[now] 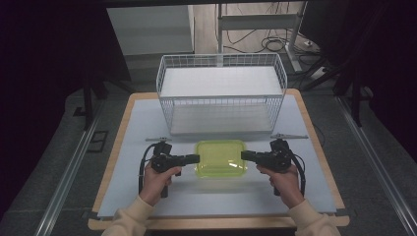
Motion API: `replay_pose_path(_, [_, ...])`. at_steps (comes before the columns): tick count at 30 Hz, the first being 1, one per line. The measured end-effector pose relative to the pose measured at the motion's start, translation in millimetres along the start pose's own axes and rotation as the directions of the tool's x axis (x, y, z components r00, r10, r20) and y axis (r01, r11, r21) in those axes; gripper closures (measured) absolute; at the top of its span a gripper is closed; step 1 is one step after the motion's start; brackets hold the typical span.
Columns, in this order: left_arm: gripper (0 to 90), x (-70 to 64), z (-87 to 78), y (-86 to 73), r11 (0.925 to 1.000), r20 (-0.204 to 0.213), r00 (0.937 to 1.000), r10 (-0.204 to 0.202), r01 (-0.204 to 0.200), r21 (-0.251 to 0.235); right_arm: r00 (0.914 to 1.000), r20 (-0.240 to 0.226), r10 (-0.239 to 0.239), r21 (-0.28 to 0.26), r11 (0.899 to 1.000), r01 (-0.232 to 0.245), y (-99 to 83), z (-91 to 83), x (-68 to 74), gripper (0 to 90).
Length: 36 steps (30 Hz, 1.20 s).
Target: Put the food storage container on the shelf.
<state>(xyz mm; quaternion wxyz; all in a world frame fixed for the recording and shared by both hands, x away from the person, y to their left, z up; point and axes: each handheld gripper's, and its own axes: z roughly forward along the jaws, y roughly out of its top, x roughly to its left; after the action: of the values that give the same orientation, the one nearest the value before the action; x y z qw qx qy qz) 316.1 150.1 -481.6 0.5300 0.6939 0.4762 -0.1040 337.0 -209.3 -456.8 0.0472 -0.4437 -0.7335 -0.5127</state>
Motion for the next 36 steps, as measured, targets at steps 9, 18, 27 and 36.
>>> replay_pose_path(9, [80.7, -6.0, -7.5, 15.0, 0.9988, -0.012, 0.9992, 0.039, -0.04, -0.028, 0.9994, -0.002, -0.035, -0.03, 0.999, 0.035, 14.9, -1.9, 6.4, 80.5])
replay_pose_path(18, [80.7, -20.8, -14.7, 33.9, 0.9958, 0.001, 0.9975, 0.071, -0.071, -0.058, 0.9975, -0.001, -0.07, -0.061, 0.996, 0.07, 31.7, -14.1, 16.8, 80.4])
replay_pose_path(27, [80.7, -32.3, -17.9, 51.5, 0.9924, 0.003, 0.9949, 0.101, -0.1, -0.072, 0.9958, 0.009, -0.092, -0.092, 0.992, 0.092, 47.5, -27.0, 25.6, 80.4])
replay_pose_path(36, [80.7, -39.4, -18.4, 61.2, 0.99, -0.006, 0.993, 0.118, -0.118, -0.078, 0.9949, 0.017, -0.099, -0.103, 0.99, 0.101, 55.6, -32.8, 27.1, 80.4])
